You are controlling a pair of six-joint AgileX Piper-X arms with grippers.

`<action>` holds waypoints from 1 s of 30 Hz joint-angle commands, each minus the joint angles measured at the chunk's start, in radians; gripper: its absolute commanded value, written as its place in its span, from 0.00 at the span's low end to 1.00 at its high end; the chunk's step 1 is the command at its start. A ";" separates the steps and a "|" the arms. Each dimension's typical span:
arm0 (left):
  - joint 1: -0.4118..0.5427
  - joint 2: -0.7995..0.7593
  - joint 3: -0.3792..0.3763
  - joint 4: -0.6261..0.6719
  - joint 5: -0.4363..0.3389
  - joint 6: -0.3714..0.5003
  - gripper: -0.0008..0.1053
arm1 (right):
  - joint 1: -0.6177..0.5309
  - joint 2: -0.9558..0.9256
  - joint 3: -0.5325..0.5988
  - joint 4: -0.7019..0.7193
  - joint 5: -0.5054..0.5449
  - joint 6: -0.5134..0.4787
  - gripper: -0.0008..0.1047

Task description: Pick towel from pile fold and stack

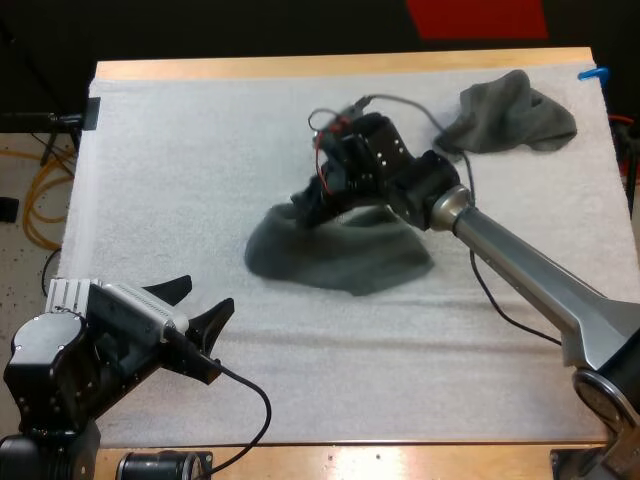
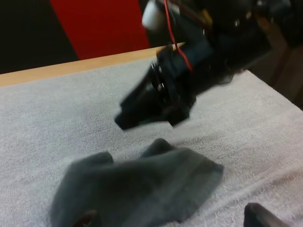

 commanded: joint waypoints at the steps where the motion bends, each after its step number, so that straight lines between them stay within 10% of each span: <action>1: -0.002 -0.003 -0.008 -0.007 -0.009 -0.002 0.57 | 0.000 -0.011 -0.034 -0.007 0.113 -0.001 0.76; 11: -0.002 -0.003 -0.008 -0.007 -0.009 -0.002 0.57 | 0.000 -0.134 -0.113 0.202 0.256 -0.004 0.52; 30: -0.002 -0.003 -0.008 0.143 -0.102 -0.002 0.57 | -0.149 -0.451 0.112 0.409 0.256 0.112 0.52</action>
